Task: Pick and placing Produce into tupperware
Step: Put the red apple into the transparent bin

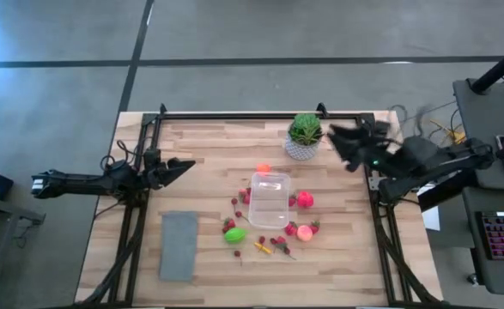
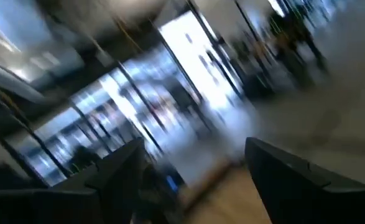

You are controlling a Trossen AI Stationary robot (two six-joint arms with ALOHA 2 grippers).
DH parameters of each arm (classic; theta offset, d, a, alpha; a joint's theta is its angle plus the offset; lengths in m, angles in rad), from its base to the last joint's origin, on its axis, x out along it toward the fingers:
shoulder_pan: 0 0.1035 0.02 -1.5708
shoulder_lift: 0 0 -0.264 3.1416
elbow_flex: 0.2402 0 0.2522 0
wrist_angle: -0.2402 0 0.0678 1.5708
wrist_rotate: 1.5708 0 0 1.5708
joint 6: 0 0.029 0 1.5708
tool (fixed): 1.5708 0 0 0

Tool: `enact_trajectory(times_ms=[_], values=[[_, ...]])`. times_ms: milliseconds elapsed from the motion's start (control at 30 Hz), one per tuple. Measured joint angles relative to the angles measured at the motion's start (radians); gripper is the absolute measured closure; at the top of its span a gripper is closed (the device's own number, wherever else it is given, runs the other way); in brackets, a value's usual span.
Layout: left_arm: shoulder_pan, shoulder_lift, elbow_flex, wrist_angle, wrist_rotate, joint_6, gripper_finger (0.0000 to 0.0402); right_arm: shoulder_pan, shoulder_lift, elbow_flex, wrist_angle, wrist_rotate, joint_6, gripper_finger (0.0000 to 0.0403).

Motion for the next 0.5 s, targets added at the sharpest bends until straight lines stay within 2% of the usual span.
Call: enact_trajectory(times_ms=[100, 200, 267, 367, 500], values=[[0.000, 0.000, 0.000, 0.000, 0.000, 0.000, 0.0023, -0.005, 0.031, 0.090, -0.507, -0.013, 0.401, 0.0133], [0.000, 0.002, 0.000, 0.000, -0.003, 0.001, 0.0023, -0.004, 0.108, 0.148, -0.855, -0.135, 0.649, 0.0133], [0.000, 0.005, 0.000, -0.001, -0.005, 0.001, 0.0023, -0.004, 0.173, 0.163, -0.984, -0.237, 0.686, 0.0133], [0.000, 0.018, 0.000, -0.002, -0.007, 0.001, 0.0023, -0.005, 0.271, 0.168, -1.058, -0.368, 0.650, 0.0133], [0.000, 0.041, 0.000, -0.002, -0.007, 0.001, 0.0023, -0.005, 0.390, 0.155, -1.054, -0.439, 0.572, 0.0133]])
